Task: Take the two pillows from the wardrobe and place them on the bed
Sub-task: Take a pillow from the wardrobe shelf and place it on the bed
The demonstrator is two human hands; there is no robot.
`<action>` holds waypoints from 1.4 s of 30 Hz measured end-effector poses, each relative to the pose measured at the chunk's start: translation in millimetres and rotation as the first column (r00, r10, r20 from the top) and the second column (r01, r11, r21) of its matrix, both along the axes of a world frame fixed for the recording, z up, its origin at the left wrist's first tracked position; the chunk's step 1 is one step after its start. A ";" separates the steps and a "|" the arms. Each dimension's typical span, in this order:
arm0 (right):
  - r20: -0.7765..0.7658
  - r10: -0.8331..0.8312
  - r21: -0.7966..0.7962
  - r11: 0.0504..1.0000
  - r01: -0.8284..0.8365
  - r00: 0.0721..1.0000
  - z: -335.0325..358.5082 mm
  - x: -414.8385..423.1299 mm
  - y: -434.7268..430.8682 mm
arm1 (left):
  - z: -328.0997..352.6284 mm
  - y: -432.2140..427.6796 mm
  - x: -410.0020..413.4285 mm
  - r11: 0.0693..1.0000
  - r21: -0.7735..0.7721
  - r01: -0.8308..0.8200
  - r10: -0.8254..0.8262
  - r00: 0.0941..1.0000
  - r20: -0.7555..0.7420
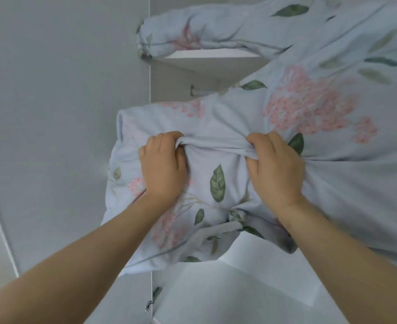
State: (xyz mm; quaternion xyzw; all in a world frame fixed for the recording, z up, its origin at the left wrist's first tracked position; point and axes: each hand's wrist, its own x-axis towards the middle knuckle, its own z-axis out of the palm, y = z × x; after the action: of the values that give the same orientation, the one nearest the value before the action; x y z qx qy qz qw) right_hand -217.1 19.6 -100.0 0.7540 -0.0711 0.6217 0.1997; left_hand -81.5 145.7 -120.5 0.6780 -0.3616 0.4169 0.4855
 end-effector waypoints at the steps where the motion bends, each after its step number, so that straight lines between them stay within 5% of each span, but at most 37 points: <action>1: -0.009 -0.007 0.018 1.000 0.007 1.000 -9.8 0.1 1.3 | -9.3 1.6 0.1 1.000 0.023 0.008 -0.007 1.000 -0.026; 7: -0.204 -0.033 0.235 0.968 0.082 0.979 -71.8 2.2 -5.0 | -56.1 7.2 2.5 0.964 0.262 0.041 -0.009 0.992 -0.122; 16: -0.538 0.213 0.562 0.811 0.159 0.816 -206.1 -0.3 28.8 | -175.9 54.4 4.4 0.807 0.569 0.161 0.066 0.931 -0.358; 23: -0.673 0.359 0.609 0.765 0.209 0.647 -275.4 10.7 80.7 | -248.5 121.4 2.9 0.734 0.620 0.277 0.230 0.758 -0.611; 42: -0.670 0.733 0.735 0.634 0.241 0.113 -322.9 139.7 280.1 | -303.5 359.7 65.1 0.755 0.634 0.169 0.504 0.468 -0.726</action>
State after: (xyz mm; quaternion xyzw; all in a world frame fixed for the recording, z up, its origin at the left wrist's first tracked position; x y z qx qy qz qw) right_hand -77.4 299.7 -422.9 0.9695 -0.0110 -0.0711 -0.2343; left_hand -16.4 505.4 -424.0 0.9458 -0.1074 -0.0826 0.2951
